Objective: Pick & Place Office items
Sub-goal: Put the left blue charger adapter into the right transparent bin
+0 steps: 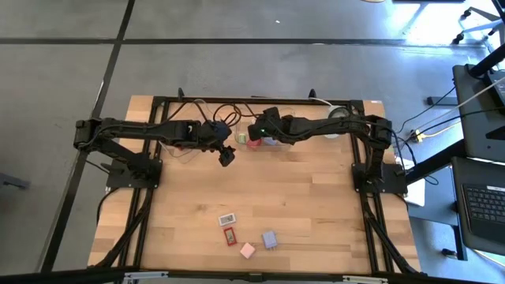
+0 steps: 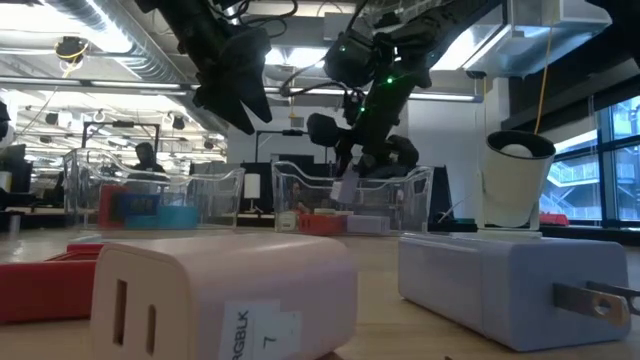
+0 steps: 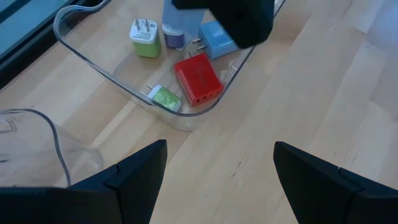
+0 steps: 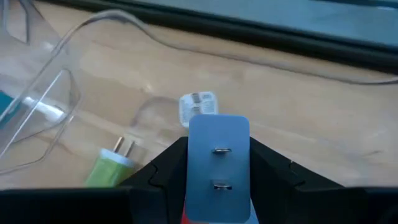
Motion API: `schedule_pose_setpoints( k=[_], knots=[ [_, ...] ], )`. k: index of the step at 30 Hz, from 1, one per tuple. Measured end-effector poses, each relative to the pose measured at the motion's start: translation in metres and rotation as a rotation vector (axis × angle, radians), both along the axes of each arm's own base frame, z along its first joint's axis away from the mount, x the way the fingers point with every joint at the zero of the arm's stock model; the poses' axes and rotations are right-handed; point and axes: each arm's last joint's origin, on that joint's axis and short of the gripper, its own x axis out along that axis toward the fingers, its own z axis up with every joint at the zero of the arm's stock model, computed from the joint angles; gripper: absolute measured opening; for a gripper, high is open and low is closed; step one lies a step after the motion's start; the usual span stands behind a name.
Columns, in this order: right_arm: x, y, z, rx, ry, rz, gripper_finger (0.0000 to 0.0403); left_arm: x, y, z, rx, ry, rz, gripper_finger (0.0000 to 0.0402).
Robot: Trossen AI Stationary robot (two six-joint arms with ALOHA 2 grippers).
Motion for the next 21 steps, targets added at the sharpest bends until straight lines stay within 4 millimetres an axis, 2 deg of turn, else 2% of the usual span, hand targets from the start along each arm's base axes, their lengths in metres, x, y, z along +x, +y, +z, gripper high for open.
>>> schedule_pose_setpoints(
  k=[15,21],
  knots=[
    [0.0034,0.0026,-0.0033,0.113,-0.038,0.074,0.0144,0.0,0.0001,0.0,0.003,0.001,0.002,0.0292],
    [0.0029,0.0031,-0.0002,0.12,-0.042,0.095,0.0188,0.0,0.0001,0.0,0.002,0.0,0.001,0.0292]
  ],
)
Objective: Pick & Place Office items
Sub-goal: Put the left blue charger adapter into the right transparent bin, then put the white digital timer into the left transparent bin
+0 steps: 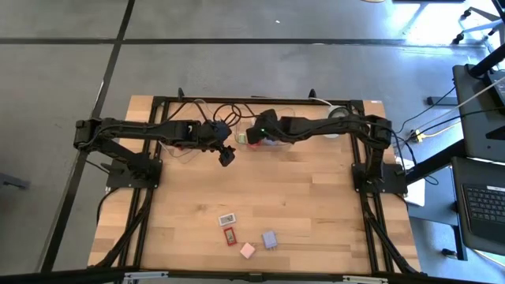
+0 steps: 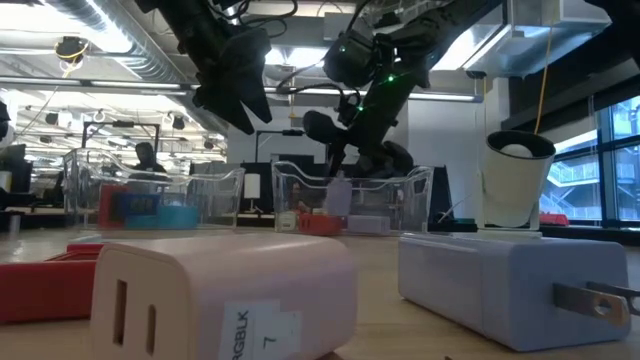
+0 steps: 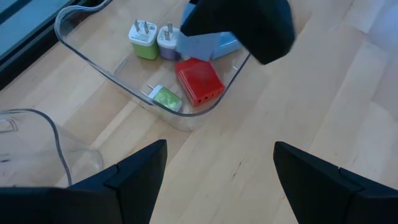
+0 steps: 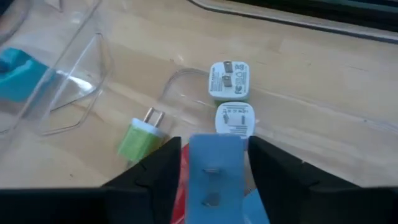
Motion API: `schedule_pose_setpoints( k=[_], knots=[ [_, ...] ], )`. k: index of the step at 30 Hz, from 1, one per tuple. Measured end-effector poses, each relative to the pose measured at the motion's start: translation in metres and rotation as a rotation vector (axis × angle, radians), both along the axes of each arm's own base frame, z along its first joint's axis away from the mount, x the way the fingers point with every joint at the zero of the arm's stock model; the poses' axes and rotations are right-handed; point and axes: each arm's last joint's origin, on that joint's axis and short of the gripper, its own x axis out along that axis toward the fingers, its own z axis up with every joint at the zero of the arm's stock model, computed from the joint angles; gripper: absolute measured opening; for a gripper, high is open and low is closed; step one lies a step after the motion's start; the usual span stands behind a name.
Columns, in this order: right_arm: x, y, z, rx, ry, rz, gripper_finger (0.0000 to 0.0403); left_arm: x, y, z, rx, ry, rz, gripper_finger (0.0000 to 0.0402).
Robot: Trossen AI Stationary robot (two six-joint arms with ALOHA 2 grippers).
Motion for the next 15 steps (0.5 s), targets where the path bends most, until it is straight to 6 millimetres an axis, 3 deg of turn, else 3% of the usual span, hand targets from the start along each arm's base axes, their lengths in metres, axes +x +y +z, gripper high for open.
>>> schedule_pose_setpoints(
  k=[7,15],
  knots=[
    [-0.008,0.002,0.03,-0.014,-0.063,0.017,0.0249,0.0,0.0,0.0,-0.012,-0.002,-0.007,0.0292],
    [-0.031,0.022,0.089,0.007,-0.193,0.143,0.0248,0.001,-0.003,0.0,-0.057,-0.007,-0.046,0.0292]
  ],
)
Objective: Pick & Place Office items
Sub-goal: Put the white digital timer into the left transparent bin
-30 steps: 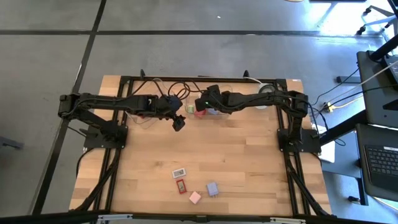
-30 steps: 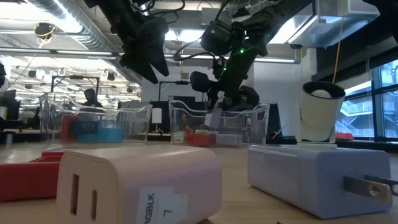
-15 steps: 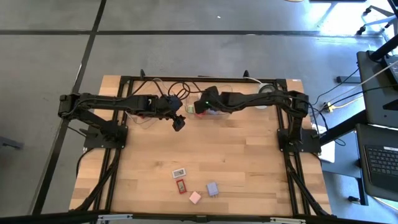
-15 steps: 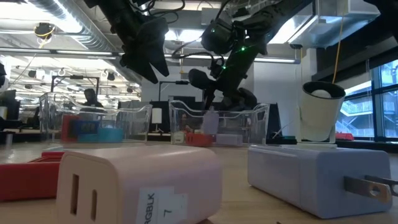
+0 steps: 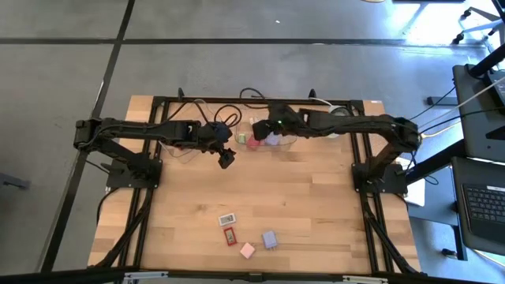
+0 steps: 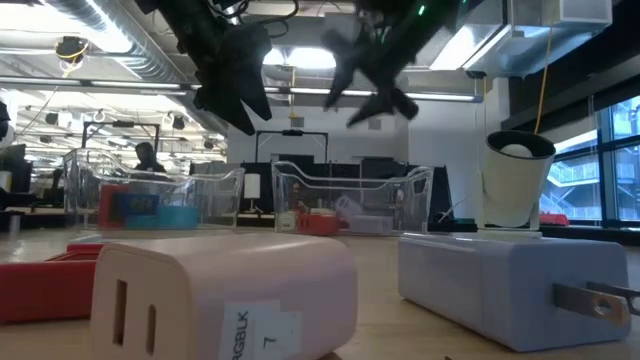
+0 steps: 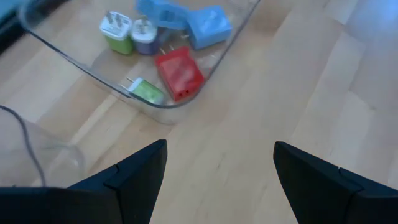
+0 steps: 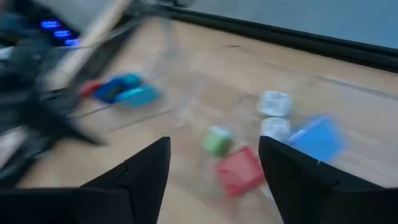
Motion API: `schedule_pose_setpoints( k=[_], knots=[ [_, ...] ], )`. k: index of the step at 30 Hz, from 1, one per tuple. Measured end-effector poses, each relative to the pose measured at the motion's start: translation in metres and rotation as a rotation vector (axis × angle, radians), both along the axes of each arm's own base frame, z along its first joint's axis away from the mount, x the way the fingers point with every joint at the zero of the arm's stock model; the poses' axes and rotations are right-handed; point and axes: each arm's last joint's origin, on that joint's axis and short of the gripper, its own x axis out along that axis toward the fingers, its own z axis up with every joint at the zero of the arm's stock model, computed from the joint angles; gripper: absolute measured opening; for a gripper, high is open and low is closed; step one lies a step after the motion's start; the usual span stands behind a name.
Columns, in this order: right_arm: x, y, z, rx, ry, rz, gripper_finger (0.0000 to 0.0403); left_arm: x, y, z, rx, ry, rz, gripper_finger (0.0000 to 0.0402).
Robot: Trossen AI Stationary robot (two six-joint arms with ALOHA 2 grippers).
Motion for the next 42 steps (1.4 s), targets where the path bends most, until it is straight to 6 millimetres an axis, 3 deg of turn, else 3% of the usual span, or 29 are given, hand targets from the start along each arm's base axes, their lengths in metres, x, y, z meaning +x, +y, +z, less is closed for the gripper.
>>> schedule_pose_setpoints(
  k=[7,19,28,32,36,42],
  knots=[
    [-0.013,0.041,0.034,-0.055,-0.083,0.126,0.0228,0.002,-0.012,0.0,-0.06,-0.003,-0.119,0.0292],
    [-0.019,0.085,0.034,-0.063,-0.022,0.257,0.0217,0.003,-0.064,-0.002,-0.055,0.002,-0.294,0.0292],
    [-0.026,0.131,0.031,-0.023,-0.004,0.357,0.0217,-0.02,-0.127,-0.032,-0.143,0.068,-0.403,0.0292],
    [-0.031,0.151,0.031,-0.058,-0.007,0.384,0.0217,-0.028,-0.156,-0.044,-0.135,0.002,-0.432,0.0292],
    [-0.035,0.165,0.031,-0.083,-0.01,0.398,0.0217,-0.028,-0.184,-0.059,-0.053,-0.126,-0.448,0.0292],
    [-0.04,0.18,0.031,-0.078,-0.008,0.427,0.0217,-0.026,-0.214,-0.089,0.123,-0.149,-0.522,0.0292]
  ],
)
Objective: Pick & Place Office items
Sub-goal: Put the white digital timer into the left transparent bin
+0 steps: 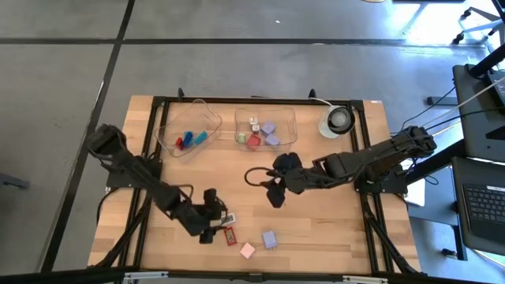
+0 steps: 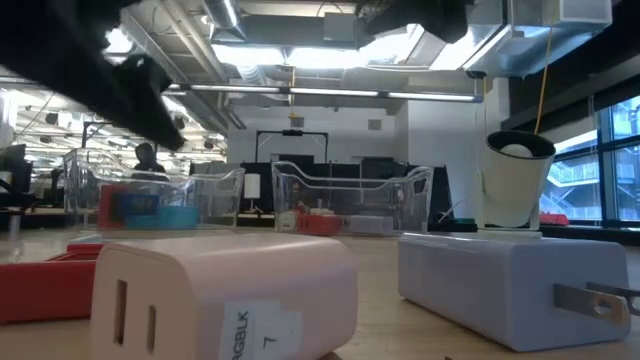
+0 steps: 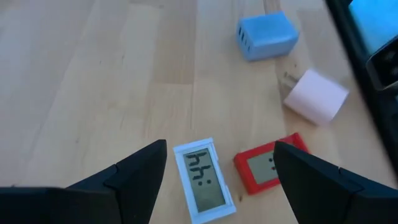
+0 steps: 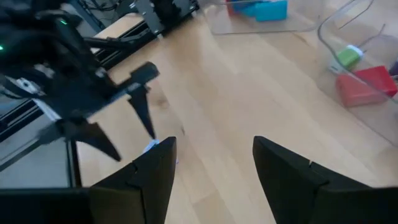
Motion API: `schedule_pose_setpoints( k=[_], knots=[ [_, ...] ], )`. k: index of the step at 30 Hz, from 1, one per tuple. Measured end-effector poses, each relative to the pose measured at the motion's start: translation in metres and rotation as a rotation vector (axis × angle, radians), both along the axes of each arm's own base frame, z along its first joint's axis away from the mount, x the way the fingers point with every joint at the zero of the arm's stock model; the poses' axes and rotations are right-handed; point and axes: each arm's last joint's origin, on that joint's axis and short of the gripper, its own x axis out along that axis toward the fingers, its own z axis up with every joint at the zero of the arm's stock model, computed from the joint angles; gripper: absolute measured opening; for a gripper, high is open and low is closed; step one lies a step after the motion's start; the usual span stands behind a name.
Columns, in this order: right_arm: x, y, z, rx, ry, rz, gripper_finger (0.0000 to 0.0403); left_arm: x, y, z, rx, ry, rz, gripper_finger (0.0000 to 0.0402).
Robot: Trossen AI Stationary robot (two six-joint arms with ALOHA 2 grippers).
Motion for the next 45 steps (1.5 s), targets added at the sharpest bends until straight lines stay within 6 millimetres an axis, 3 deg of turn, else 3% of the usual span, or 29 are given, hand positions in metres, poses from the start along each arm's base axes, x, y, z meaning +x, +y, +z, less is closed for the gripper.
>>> schedule_pose_setpoints(
  k=[7,14,23,33,37,45],
  knots=[
    [-0.004,0.012,0.0,0.002,0.001,0.035,0.0217,0.004,-0.01,-0.042,0.075,0.095,-0.001,0.0292],
    [-0.006,0.015,0.0,-0.014,-0.003,0.03,0.0217,0.01,-0.008,-0.06,0.07,0.12,0.056,0.0292],
    [-0.006,0.014,0.0,-0.037,-0.011,0.004,0.0217,0.01,-0.007,-0.061,0.05,0.128,0.069,0.0282],
    [-0.006,0.014,0.0,-0.044,-0.013,-0.004,0.0217,0.01,-0.007,-0.061,0.017,0.13,0.096,0.0161],
    [-0.006,0.014,0.0,-0.044,-0.013,-0.004,0.0217,0.011,-0.008,-0.059,-0.007,0.107,0.112,0.0152],
    [-0.006,0.013,0.0,-0.063,-0.021,-0.027,0.0217,0.017,0.004,-0.016,-0.002,-0.153,0.286,0.0157]
  ],
)
